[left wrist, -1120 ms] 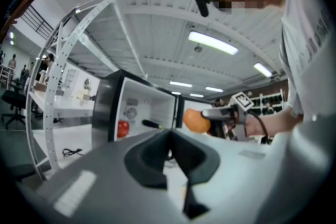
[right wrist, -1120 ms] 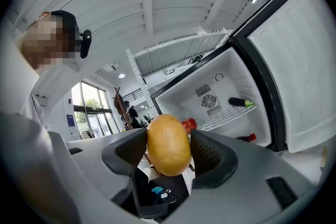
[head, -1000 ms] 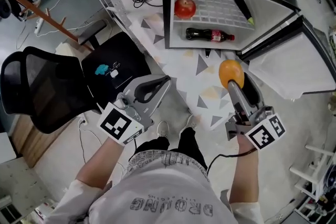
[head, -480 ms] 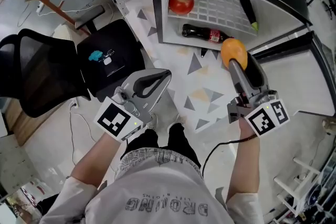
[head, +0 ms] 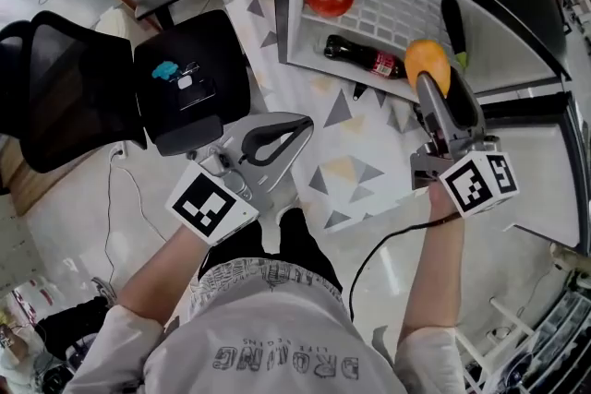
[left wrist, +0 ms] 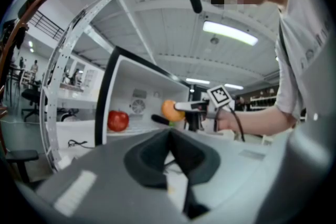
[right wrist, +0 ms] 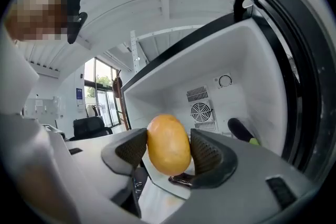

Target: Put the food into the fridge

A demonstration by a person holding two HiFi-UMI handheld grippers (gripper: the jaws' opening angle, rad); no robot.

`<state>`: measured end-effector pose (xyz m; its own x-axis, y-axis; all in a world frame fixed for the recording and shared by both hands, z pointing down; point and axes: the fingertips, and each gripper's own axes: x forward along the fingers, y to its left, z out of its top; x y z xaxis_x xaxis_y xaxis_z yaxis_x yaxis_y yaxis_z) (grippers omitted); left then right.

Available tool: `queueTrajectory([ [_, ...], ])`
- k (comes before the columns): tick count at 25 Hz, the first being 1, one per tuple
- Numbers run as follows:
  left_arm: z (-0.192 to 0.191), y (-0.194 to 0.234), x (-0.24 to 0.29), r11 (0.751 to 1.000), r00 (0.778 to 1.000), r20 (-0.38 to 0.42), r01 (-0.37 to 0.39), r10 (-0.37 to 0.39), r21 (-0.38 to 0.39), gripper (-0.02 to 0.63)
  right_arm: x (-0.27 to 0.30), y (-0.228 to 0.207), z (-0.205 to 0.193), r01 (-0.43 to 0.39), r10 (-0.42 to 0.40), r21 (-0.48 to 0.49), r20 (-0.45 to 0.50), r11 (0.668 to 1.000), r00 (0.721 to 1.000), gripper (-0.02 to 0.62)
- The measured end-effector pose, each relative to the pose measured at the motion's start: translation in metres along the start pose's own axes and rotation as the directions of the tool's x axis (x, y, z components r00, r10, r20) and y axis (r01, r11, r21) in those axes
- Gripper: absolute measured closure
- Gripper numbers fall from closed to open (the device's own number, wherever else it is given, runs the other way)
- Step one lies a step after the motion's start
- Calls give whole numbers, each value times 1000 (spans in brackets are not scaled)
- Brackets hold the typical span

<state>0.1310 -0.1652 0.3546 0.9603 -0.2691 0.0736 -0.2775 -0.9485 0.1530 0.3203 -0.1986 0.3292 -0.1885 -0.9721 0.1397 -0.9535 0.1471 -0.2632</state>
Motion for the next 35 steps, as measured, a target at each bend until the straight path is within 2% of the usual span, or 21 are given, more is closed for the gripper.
queueTrajectory([
  [14,-6,12,11,996,996,25,-88,88,-13,597,47,-37,5,4,-8,-111,-36,994,999,336],
  [24,-18,24,15,992,992,32,-118,120,-46,597,83,-63,5,32,-48,-234,-65,972,997,336],
  [35,-27,43,9,985,986,26,-161,163,-63,597,113,-83,-11,42,-85,-310,-128,950,988,336],
])
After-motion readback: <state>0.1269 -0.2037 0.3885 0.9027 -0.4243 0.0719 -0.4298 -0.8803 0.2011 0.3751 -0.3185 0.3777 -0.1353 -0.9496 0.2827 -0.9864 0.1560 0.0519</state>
